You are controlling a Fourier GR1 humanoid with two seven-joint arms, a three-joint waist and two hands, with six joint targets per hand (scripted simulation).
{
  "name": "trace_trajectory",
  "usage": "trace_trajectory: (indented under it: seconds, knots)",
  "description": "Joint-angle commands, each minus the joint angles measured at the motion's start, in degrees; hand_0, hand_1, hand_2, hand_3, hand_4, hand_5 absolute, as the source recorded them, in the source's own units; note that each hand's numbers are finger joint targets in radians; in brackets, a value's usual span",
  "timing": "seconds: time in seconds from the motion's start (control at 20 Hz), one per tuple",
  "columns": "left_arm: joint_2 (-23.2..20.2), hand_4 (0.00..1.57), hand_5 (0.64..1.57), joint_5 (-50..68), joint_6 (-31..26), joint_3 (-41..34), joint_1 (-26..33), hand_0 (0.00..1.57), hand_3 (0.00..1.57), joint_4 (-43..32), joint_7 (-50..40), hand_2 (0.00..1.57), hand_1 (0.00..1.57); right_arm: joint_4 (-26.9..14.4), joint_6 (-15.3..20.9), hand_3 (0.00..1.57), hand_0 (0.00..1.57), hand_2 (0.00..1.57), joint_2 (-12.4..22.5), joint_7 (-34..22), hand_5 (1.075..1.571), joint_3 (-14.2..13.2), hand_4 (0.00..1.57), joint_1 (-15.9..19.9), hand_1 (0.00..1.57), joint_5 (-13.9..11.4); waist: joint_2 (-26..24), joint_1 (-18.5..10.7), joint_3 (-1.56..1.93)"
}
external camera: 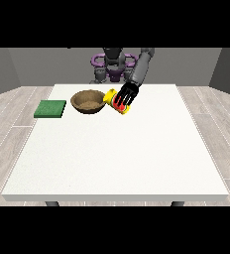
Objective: Pick the cup and pour the ball into the bowl, then pick the bowl and place it on the pad
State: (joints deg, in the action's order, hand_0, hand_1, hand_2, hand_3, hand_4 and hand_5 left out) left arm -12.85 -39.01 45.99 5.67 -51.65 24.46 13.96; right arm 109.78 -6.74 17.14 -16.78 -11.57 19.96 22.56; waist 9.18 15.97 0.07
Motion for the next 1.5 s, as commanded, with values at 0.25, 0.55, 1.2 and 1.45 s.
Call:
trace_trajectory:
  seconds: [0.25, 0.55, 1.2, 1.45]
  knots:
    - [2.04, 0.89, 1.524, -22.9, 3.43, 14.86, -7.0, 1.36, 1.57, -11.33, -19.48, 1.52, 1.36, -5.59, -1.09, 0.0, 0.0, 0.0, -2.36, 2.86, 1.565, 2.76, 0.37, -1.84, 0.0, -2.54, -5.85, 0.02, 0.12]
    - [8.45, 0.94, 1.49, -38.23, -0.33, 27.78, -8.24, 1.45, 1.57, -17.33, -29.96, 1.57, 1.45, -10.26, 0.04, 0.0, 0.0, 0.0, -2.98, 2.24, 1.565, 2.81, 0.38, -1.97, 0.0, -3.75, -10.08, -3.07, 0.12]
    - [12.82, 1.06, 1.506, -49.98, -18.2, 37.79, -6.28, 1.5, 1.57, -8.03, -38.28, 1.57, 1.5, -17.34, -3.82, 0.0, 0.0, 0.0, -0.19, 4.6, 1.565, -1.69, 0.38, -5.85, 0.0, -2.27, -16.29, -6.73, -0.05]
    - [8.08, 1.09, 1.448, -31.36, -6.96, 20.85, -4.65, 0.94, 1.3, -3.65, -29.98, 1.37, 0.94, -15.06, -2.29, 0.0, 0.0, 0.0, -1.3, 6.88, 1.566, -1.15, 0.38, -7.79, 0.0, -4.38, -13.6, -9.18, -0.22]
